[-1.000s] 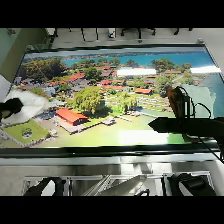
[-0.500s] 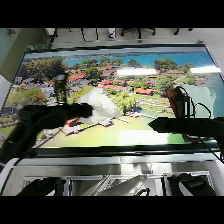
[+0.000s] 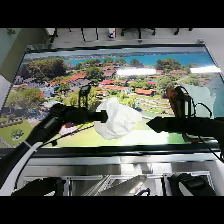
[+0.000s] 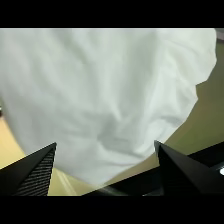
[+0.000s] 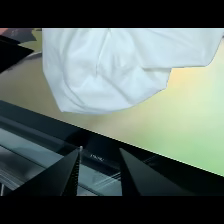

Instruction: Fold the shirts.

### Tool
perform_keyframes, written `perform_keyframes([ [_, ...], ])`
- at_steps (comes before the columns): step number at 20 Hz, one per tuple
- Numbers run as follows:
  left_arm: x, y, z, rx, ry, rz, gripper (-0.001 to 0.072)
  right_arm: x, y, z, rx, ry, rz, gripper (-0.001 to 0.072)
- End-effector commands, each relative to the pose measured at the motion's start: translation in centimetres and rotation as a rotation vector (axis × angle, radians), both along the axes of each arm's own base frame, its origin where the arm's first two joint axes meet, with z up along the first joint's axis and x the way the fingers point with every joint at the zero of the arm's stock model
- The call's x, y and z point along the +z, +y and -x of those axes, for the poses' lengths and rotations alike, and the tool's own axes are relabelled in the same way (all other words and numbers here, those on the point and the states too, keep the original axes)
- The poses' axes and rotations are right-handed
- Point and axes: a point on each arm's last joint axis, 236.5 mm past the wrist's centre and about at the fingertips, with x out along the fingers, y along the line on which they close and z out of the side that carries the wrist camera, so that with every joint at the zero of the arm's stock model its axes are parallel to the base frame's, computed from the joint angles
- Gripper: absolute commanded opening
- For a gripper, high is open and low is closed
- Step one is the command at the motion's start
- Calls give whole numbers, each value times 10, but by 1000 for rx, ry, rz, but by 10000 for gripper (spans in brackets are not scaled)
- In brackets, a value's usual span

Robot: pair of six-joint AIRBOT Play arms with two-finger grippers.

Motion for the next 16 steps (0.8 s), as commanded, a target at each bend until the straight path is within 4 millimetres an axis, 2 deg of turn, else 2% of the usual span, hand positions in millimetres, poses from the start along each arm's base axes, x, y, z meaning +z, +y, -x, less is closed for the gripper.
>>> perform_keyframes([
  [1,27,68,8,33,40,-50,695,-11,-17,-13,-65,40,8,306],
  [3,24,102,5,161,11,-3,695,-29,-34,-27,-123,102,4,329],
  [4,16,109,5,209,9,41,694,-40,-37,-33,-139,144,-18,478],
  [5,5,110,5,236,14,90,694,-50,-36,-39,-149,189,-56,506],
  [8,-37,106,2,291,51,188,694,-88,-21,-52,-150,330,-151,505],
  [11,-77,98,-14,304,122,198,694,-134,-18,-59,-196,468,-181,505],
  [14,-92,90,-48,293,145,199,693,-170,-20,-66,-252,539,-185,505],
  [16,-95,85,-70,279,142,199,693,-183,-21,-72,-279,556,-188,504],
])
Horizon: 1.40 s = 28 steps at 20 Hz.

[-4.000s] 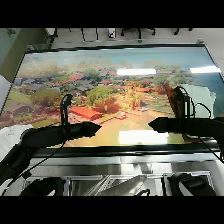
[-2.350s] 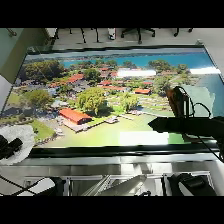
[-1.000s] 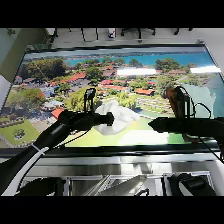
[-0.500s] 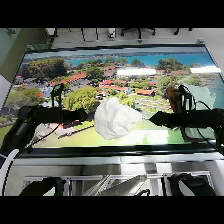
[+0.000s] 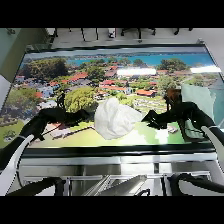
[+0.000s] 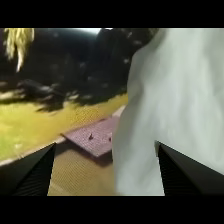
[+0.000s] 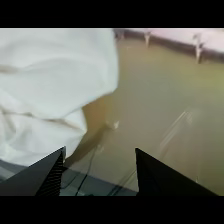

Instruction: Fold the shirts.

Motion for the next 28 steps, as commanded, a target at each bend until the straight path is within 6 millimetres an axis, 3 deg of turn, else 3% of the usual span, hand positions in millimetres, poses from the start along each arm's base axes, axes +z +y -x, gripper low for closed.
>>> perform_keyframes([
  [1,-14,-14,-36,-24,3,16,693,-28,2,-13,-54,52,-16,504],
  [4,-26,-45,-47,-114,26,21,692,-26,14,-30,-44,21,-22,502],
  [6,-35,-70,-51,-174,40,24,482,-21,22,-42,-25,-11,-18,502],
  [7,-38,-81,-53,-201,48,27,482,-20,26,-49,-20,-26,-14,501],
  [8,-40,-90,-55,-225,52,30,482,-20,29,-54,-17,-33,-13,458],
  [9,-41,-98,-57,-246,54,34,481,-21,31,-58,-10,-37,-13,299],
  [10,-43,-104,-60,-260,58,37,481,-22,32,-62,-8,-39,-13,249],
  [11,-46,-108,-60,-272,67,40,480,-24,33,-66,-6,-39,-14,245],
  [12,-47,-110,-61,-282,76,44,433,-25,34,-68,3,-44,-13,175],
  [13,-45,-112,-61,-292,82,49,189,-24,35,-70,12,-56,-14,14],
  [14,-40,-113,-62,-299,75,52,24,-22,36,-72,23,-72,-13,16],
  [16,-17,-112,-71,-294,27,60,25,-12,38,-78,49,-104,-21,16],
  [18,21,-109,-82,-289,-48,75,25,12,41,-88,67,-154,-35,16],
  [20,77,-108,-92,-286,-163,92,25,57,44,-105,88,-254,-49,16],
  [22,151,-104,-98,-290,-307,112,24,128,45,-122,112,-412,-61,15],
  [23,195,-101,-96,-297,-388,122,25,172,43,-129,120,-510,-64,16],
  [25,297,-89,-82,-311,-583,137,24,282,35,-129,132,-756,-54,16],
  [27,401,-74,-46,-328,-798,134,25,399,31,-100,158,-1046,-20,16],
  [28,452,-65,-20,-327,-917,133,25,454,31,-73,181,-1203,7,16],
])
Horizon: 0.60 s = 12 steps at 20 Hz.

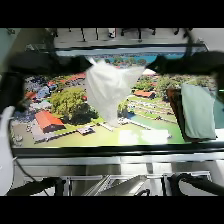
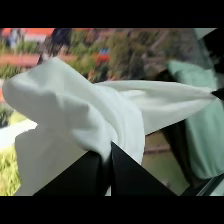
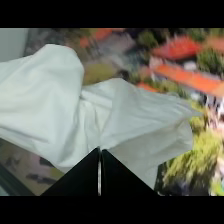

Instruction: Fold the shirts.

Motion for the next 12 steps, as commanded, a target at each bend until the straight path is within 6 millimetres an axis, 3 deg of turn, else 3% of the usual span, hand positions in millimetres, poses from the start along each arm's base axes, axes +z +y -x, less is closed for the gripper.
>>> perform_keyframes([
  [1,170,29,85,5,-376,50,25,186,-4,82,23,-503,61,16],
  [2,209,43,110,43,-495,43,24,226,-9,111,0,-635,91,16],
  [4,263,71,153,131,-659,38,24,275,-27,156,-87,-821,169,15],
  [6,281,92,179,201,-729,15,25,287,-42,181,-148,-884,249,15],
  [8,268,98,174,230,-712,-9,25,272,-46,181,-139,-843,313,16],
  [9,250,98,159,235,-671,-33,25,257,-44,173,-112,-794,333,16],
  [10,228,94,141,229,-614,-51,25,235,-42,161,-76,-722,350,15],
  [12,165,83,91,208,-455,-103,25,177,-37,132,-4,-540,369,15],
])
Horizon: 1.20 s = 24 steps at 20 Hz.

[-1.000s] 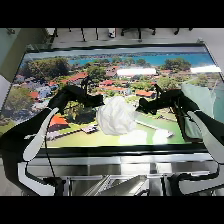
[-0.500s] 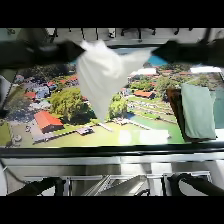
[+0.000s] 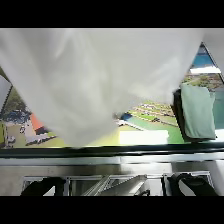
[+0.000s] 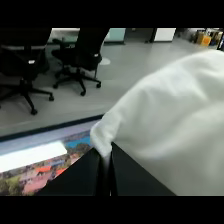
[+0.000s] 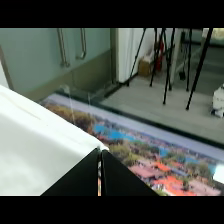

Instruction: Fold the shirts.

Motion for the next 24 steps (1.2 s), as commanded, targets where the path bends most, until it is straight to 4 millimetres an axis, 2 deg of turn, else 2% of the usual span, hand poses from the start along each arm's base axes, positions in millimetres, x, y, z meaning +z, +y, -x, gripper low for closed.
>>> perform_keyframes([
  [1,-92,-7,-64,27,218,-63,25,-91,-1,-34,21,274,80,15],
  [2,-133,-14,-86,17,315,-79,25,-127,-1,-49,22,369,77,16],
  [4,-227,-34,-123,-16,514,-124,25,-214,-3,-75,6,566,55,15],
  [6,-320,-51,-143,-46,672,-194,25,-306,-9,-91,-49,734,17,15],
  [8,-415,-64,-151,-64,834,-250,25,-395,-20,-99,-132,862,-12,15],
  [9,-456,-68,-150,-68,905,-270,25,-433,-25,-99,-171,918,-20,15],
  [10,-493,-71,-147,-75,977,-291,25,-464,-28,-97,-195,972,-22,15],
  [11,-519,-72,-143,-82,1035,-307,25,-488,-28,-93,-201,1032,-27,15],
  [12,-537,-72,-139,-91,1084,-314,25,-503,-26,-90,-197,1076,-29,15],
  [13,-543,-73,-138,-105,1123,-300,60,-512,-25,-90,-193,1101,-33,15],
  [14,-541,-74,-139,-124,1157,-273,389,-516,-25,-91,-195,1106,-34,15],
  [15,-529,-72,-142,-140,1193,-227,687,-516,-25,-92,-199,1103,-34,15],
  [16,-511,-65,-145,-158,1210,-192,685,-514,-26,-93,-198,1096,-34,15],
  [18,-467,-38,-150,-171,1222,-168,685,-507,-28,-95,-200,1075,-31,15],
  [20,-426,-3,-140,-148,1238,-150,684,-498,-33,-99,-210,1054,-38,15],
  [22,-414,29,-118,-74,1283,-155,685,-493,-40,-102,-228,1040,-50,15],
  [24,-429,58,-80,19,1346,-201,684,-493,-46,-103,-239,1043,-59,15],
])
